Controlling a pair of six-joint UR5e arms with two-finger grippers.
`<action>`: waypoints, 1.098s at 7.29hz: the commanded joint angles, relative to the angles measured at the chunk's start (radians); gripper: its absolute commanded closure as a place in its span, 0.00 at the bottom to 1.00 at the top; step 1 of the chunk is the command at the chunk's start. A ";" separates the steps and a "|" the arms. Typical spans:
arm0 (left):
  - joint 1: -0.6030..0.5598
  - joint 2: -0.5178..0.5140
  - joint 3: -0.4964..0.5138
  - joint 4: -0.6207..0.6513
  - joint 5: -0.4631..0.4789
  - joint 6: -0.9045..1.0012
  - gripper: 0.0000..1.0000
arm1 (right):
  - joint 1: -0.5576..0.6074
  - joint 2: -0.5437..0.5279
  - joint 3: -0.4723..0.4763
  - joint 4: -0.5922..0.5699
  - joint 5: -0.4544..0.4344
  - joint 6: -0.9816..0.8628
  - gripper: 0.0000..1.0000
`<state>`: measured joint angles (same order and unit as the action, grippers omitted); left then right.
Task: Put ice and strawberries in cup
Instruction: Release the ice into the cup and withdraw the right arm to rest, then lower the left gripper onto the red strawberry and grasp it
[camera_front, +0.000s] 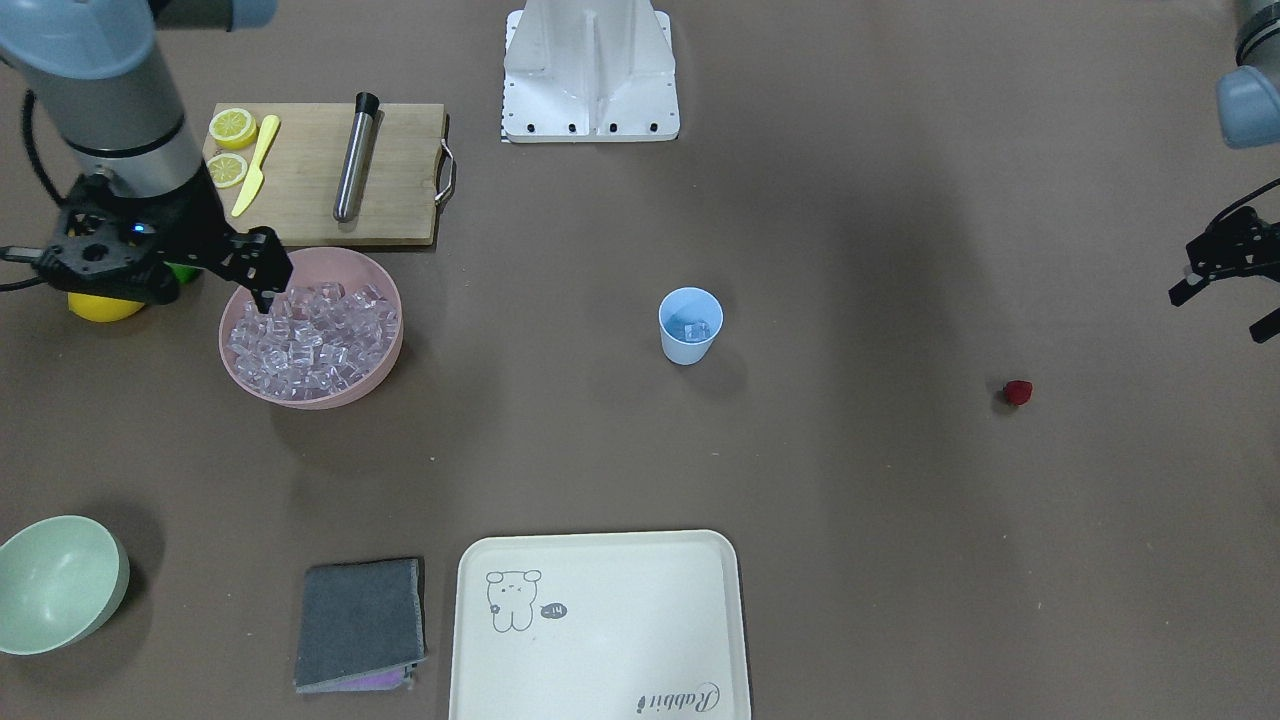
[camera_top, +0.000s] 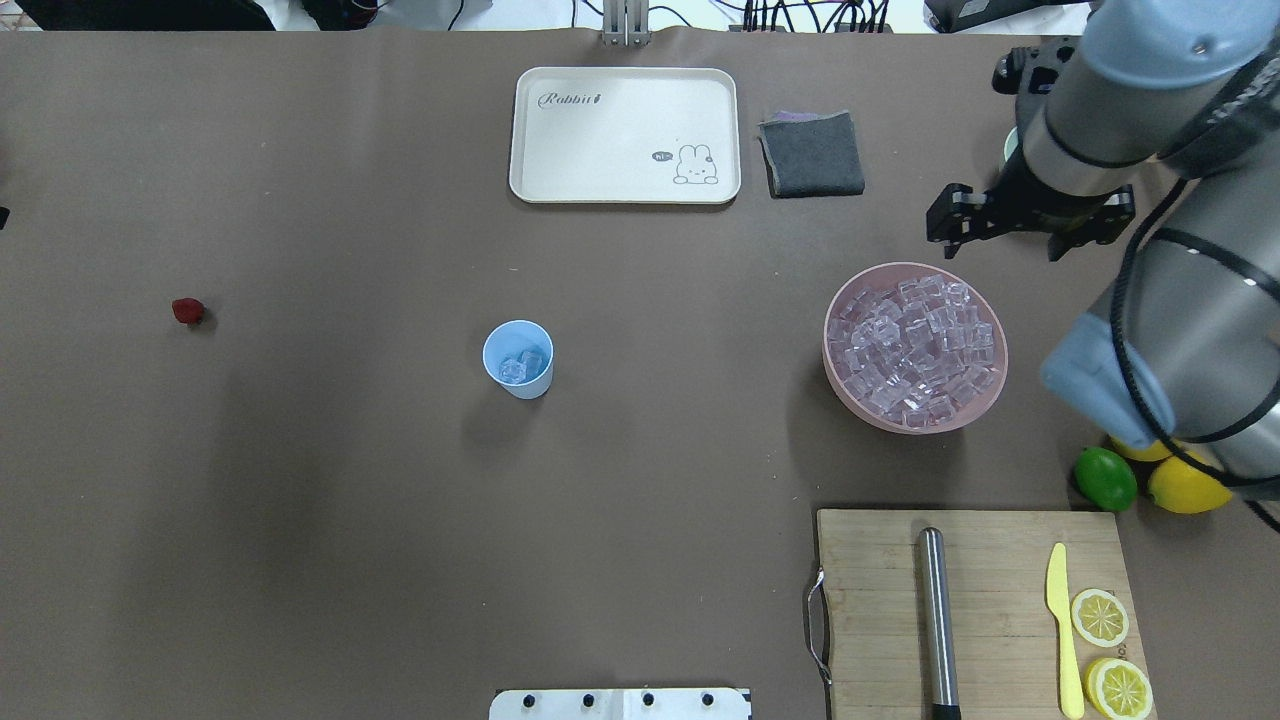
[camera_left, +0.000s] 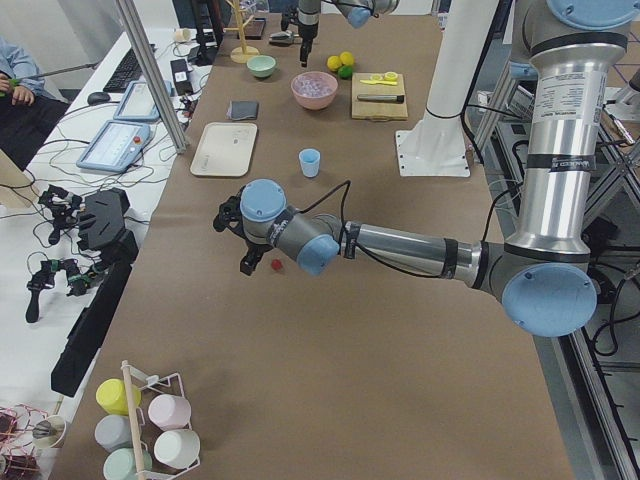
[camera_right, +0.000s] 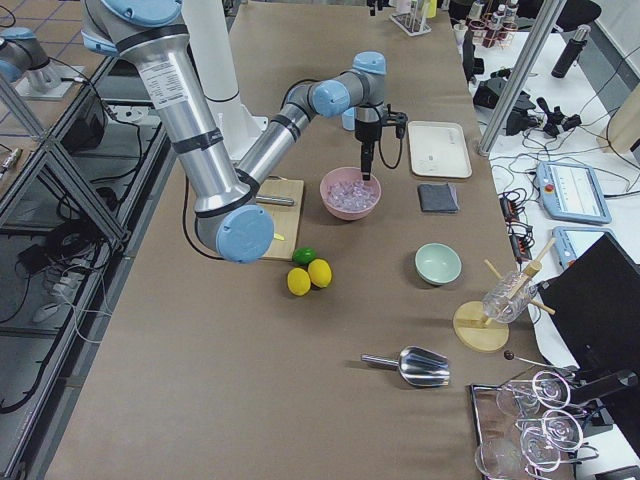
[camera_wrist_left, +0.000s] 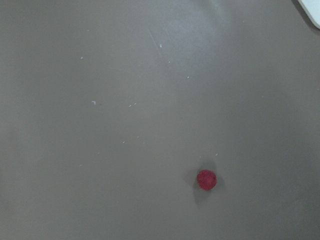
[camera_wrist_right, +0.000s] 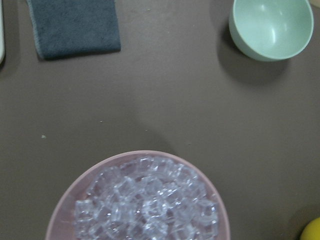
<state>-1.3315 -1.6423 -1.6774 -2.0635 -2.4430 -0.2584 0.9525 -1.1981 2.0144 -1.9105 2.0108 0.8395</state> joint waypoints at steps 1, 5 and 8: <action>0.072 -0.042 -0.002 -0.004 0.030 -0.108 0.01 | 0.197 -0.284 -0.015 0.296 0.170 -0.278 0.00; 0.242 -0.097 0.011 -0.006 0.180 -0.237 0.02 | 0.565 -0.517 -0.189 0.413 0.301 -0.799 0.00; 0.248 -0.097 0.037 -0.010 0.217 -0.231 0.02 | 0.722 -0.638 -0.244 0.462 0.289 -1.052 0.00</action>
<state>-1.0863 -1.7387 -1.6558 -2.0723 -2.2353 -0.4912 1.6114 -1.7763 1.7859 -1.4799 2.3017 -0.0855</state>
